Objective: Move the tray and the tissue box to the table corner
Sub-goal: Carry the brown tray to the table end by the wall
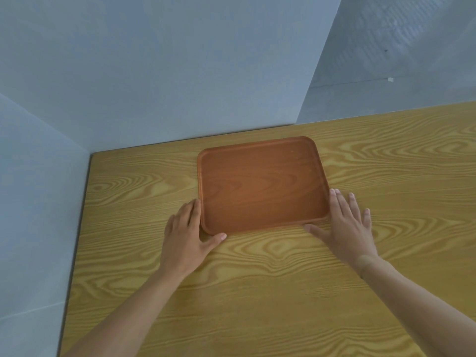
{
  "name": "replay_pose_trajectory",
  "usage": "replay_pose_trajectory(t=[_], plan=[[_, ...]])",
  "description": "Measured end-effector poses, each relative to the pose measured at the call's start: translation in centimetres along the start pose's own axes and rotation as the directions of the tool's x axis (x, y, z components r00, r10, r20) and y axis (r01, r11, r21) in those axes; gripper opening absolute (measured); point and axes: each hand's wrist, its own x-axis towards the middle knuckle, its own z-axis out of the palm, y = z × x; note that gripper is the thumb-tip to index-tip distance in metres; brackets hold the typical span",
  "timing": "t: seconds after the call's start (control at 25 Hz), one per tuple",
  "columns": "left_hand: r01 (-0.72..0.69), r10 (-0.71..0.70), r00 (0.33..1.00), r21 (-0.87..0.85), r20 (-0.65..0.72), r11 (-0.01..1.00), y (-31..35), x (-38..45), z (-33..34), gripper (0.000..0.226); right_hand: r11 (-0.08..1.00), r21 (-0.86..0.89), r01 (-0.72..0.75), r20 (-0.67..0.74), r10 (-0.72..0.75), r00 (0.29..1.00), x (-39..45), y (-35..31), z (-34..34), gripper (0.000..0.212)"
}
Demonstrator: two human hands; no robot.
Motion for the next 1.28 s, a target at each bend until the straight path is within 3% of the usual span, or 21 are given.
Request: replay_pose_trajectory(t=[0.36, 1.04, 1.28], plan=[[0.025, -0.025, 0.999, -0.014, -0.02, 1.0, 0.6, 3.0, -1.0, 0.106, 0.994, 0.1, -0.051, -0.023, 0.053, 0.998, 2.9, 0.0, -0.7, 0.11], [0.08, -0.08, 0.997, 0.025, -0.017, 0.996, 0.6, 4.9, -1.2, 0.106, 0.99, 0.089, -0.108, -0.009, 0.109, 0.994, 5.3, -0.8, -1.7, 0.106], [0.2, -0.198, 0.971, -0.001, 0.138, 0.98, 1.0, 3.5, -2.1, 0.104, 0.982, 0.139, -0.127, 0.042, 0.122, 0.992, 3.6, -1.1, -3.3, 0.102]])
